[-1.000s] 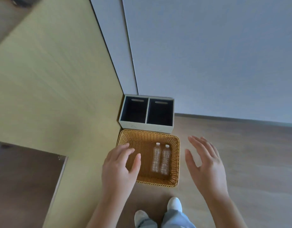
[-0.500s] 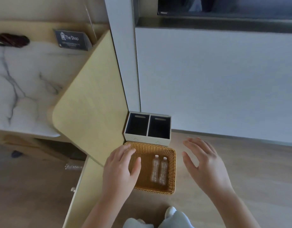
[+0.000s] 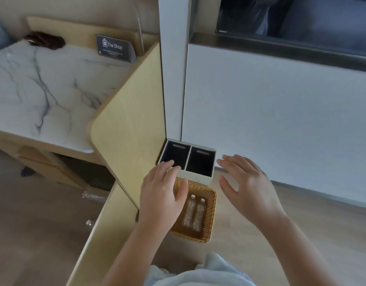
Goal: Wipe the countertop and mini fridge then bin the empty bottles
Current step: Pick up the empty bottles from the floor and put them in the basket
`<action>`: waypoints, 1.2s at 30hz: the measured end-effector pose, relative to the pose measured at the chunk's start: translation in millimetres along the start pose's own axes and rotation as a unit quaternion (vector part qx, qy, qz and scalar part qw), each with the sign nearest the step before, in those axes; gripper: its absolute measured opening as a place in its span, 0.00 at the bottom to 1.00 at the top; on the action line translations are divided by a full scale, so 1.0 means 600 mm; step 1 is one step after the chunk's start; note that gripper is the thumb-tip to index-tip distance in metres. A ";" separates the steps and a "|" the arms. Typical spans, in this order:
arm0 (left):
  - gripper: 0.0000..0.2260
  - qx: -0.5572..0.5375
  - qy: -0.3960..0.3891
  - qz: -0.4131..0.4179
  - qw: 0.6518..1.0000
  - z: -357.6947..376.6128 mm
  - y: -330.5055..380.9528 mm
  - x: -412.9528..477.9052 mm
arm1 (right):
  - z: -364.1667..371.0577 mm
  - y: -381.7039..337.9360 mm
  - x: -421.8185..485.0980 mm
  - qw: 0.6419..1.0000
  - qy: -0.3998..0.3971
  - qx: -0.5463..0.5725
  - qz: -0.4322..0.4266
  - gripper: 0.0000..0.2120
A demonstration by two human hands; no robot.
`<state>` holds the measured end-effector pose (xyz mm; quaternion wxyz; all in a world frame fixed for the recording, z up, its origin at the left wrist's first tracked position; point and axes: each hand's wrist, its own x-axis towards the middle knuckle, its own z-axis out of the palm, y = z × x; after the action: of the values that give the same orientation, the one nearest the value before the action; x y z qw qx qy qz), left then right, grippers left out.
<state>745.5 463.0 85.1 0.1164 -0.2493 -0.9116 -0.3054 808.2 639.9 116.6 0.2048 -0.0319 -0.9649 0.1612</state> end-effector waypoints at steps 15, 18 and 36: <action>0.13 0.111 0.072 -0.213 0.968 -0.006 0.089 -0.137 | 0.017 0.033 0.015 0.970 -0.165 0.108 -0.142 0.16; 0.14 0.123 0.102 -0.261 0.952 -0.030 0.091 -0.185 | 0.028 -0.005 0.010 0.952 -0.221 0.116 -0.177 0.18; 0.16 0.170 0.224 -0.441 0.853 -0.305 -0.027 -0.672 | 0.070 -0.479 -0.290 0.865 -0.253 0.174 -0.397 0.16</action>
<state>1090.1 184.9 74.2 0.2111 0.2772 -0.9131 -0.2119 951.6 333.0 106.4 0.0028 0.4314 -0.8713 0.2337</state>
